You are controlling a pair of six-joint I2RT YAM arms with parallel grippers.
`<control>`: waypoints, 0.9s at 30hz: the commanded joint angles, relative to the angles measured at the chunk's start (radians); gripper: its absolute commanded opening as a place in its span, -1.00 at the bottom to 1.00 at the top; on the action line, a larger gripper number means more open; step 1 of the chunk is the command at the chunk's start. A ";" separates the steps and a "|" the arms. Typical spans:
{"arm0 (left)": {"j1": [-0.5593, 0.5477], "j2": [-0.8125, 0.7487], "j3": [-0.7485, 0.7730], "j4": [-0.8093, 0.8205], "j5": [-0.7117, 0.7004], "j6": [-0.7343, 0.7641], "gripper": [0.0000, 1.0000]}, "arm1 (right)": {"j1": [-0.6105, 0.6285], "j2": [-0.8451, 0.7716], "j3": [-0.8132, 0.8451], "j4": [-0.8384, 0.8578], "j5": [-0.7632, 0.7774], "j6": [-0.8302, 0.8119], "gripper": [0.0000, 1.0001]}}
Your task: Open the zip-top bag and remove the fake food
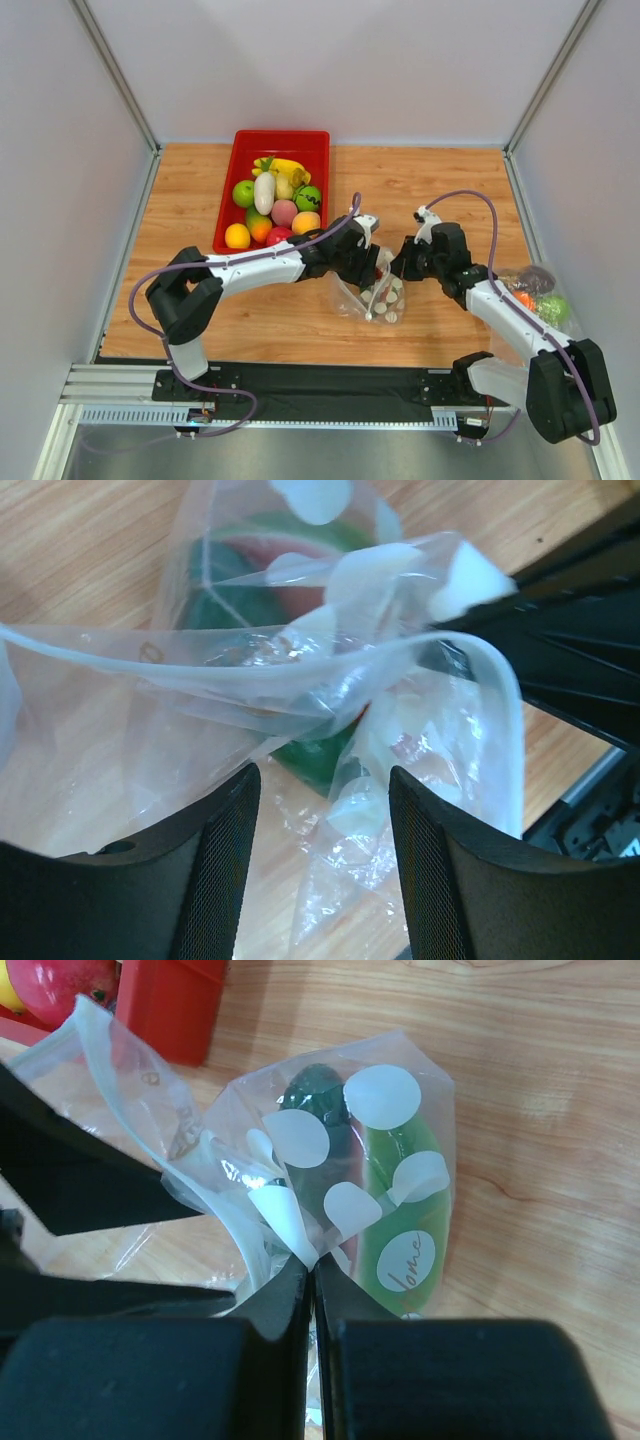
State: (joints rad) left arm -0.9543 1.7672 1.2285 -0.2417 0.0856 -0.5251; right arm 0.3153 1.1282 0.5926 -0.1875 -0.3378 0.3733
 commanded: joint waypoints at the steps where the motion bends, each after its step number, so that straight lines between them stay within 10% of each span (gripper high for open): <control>1: -0.006 0.035 0.026 0.038 -0.049 -0.021 0.23 | 0.008 -0.045 -0.016 -0.013 0.003 0.001 -0.99; 27: -0.012 0.276 0.163 0.056 -0.040 0.027 0.22 | 0.021 -0.028 -0.071 -0.007 -0.007 0.006 -0.99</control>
State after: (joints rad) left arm -0.9558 2.0193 1.3567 -0.1791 0.0437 -0.5346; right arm 0.3283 1.0874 0.5217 -0.2203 -0.3416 0.3737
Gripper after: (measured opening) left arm 0.610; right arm 0.006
